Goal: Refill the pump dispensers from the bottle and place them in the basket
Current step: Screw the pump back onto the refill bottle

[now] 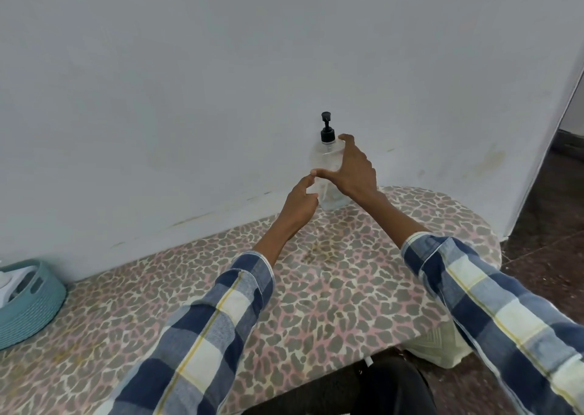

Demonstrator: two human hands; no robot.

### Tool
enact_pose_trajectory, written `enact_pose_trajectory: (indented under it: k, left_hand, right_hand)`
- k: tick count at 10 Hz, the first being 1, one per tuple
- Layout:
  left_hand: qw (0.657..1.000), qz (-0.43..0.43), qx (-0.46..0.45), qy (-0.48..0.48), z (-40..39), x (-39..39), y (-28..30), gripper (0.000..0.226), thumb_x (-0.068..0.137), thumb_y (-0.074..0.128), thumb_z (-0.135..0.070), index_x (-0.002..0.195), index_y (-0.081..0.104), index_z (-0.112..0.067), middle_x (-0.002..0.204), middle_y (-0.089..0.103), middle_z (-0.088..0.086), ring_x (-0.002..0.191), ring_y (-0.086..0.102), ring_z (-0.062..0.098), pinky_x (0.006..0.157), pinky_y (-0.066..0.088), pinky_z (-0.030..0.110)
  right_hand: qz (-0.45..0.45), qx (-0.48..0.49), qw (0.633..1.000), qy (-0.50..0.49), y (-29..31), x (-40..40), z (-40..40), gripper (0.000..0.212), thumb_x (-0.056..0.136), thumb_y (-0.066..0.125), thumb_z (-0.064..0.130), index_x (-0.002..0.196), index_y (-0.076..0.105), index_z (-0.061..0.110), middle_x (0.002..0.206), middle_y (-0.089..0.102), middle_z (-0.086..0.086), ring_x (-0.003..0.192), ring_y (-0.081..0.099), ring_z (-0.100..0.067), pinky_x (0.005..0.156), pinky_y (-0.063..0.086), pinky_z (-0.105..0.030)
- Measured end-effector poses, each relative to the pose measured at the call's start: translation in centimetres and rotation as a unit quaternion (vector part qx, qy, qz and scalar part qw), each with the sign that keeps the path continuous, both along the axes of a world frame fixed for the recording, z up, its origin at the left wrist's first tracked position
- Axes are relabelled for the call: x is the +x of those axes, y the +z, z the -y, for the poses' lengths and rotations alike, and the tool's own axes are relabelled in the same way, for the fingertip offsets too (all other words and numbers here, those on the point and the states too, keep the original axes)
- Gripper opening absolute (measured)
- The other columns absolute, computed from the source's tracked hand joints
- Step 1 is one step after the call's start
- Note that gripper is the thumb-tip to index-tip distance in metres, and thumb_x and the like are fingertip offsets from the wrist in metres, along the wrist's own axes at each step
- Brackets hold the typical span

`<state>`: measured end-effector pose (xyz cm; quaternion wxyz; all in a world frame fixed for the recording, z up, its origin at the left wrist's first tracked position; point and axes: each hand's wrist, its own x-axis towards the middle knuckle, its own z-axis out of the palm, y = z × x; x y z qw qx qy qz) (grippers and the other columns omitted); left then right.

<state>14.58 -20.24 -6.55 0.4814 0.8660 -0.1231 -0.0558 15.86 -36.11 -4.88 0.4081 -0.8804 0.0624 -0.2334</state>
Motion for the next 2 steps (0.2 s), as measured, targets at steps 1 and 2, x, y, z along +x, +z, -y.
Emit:
enact_pose_trajectory:
  k: [1,2]
  left_hand:
    - [1.000,0.014,0.007,-0.011,-0.5,-1.0,0.6,0.072,0.101,0.045,0.000,0.165,0.035,-0.031,0.170,0.038,-0.002,0.143,0.054,0.021,0.095,0.056,0.028]
    - [0.999,0.037,0.015,-0.018,-1.3,-2.6,1.6,0.072,0.101,0.049,0.000,0.166,0.033,-0.027,0.171,0.036,0.000,0.146,0.051,0.022,0.097,0.052,0.027]
  right_hand:
    - [0.000,0.011,1.000,0.013,0.1,-0.9,0.2,0.118,0.073,0.087,0.065,0.161,0.024,0.018,0.157,0.047,-0.008,0.140,0.050,-0.035,0.105,0.048,-0.052]
    - [0.033,0.007,0.999,-0.001,0.4,-2.4,-0.7,0.111,0.084,0.079,0.064,0.163,0.020,0.013,0.163,0.036,-0.009,0.146,0.040,-0.035,0.106,0.046,-0.053]
